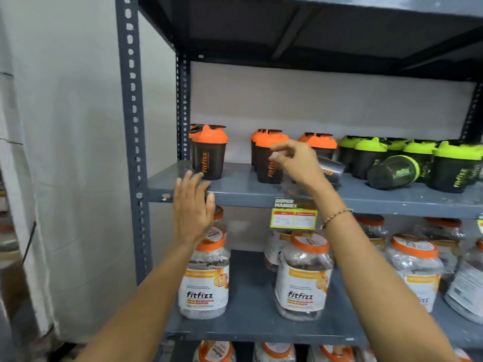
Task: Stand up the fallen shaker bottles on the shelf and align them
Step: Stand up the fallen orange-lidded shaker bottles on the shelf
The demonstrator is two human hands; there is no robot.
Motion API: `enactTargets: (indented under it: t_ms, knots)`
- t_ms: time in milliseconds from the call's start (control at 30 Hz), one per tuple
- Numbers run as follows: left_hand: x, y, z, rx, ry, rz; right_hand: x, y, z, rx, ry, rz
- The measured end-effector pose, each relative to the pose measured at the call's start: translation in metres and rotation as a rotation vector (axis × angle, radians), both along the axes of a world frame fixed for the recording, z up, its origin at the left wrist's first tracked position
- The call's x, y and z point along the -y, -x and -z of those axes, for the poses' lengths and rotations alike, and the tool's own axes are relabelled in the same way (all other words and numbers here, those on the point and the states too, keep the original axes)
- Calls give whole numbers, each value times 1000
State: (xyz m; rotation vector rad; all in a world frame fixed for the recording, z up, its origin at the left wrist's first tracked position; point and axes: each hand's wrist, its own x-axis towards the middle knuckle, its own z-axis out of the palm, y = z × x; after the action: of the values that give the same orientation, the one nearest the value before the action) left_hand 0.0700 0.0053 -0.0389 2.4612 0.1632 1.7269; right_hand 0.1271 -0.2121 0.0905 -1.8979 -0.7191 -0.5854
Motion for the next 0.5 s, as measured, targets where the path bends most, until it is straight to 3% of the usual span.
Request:
enactTargets:
  t_ms: [100,200,500]
  knots:
    - [50,-14,-4,-58,-80,40,53,-13,-17,46,-31,196]
    - [91,-28,-4,-98,-146,47,99,-24,-30,-25,56,328]
    - [103,-40,1,-101,-146,-116,133,-45,-42,-386,635,178]
